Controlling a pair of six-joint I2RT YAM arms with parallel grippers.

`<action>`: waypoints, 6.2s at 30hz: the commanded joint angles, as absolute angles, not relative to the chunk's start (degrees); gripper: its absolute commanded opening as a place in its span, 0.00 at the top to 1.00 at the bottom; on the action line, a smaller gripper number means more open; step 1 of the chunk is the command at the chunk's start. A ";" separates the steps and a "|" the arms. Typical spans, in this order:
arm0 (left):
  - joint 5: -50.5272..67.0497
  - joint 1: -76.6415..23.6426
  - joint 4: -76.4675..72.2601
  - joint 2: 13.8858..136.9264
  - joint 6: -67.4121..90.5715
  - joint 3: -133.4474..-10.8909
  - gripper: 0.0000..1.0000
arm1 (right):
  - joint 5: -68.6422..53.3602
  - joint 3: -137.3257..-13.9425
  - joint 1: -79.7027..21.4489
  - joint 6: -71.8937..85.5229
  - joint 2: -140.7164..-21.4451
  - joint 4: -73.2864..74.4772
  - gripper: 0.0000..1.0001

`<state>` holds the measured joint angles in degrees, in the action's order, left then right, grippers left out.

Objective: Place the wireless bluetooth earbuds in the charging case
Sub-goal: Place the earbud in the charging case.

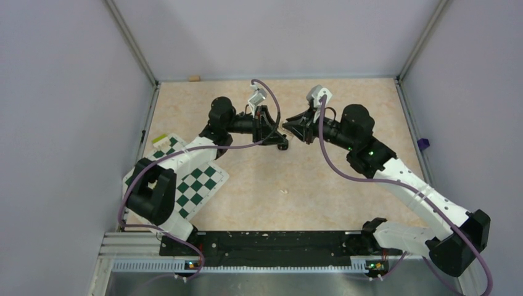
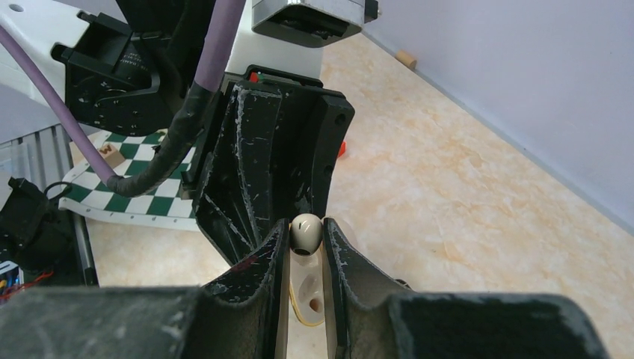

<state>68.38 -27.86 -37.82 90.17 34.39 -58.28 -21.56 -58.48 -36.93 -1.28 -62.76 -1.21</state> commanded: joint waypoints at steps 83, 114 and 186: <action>58.29 -27.88 -50.00 90.14 50.76 -54.24 1.00 | -16.09 -55.97 -39.38 7.06 -65.16 -7.47 0.87; 61.53 -28.33 -47.18 89.84 48.03 -55.17 1.00 | -25.18 -58.71 -37.81 8.01 -63.31 -6.33 0.68; 66.82 -29.28 -55.02 87.58 47.91 -54.23 1.00 | -22.73 -58.05 -34.22 -4.71 -60.85 -0.37 0.35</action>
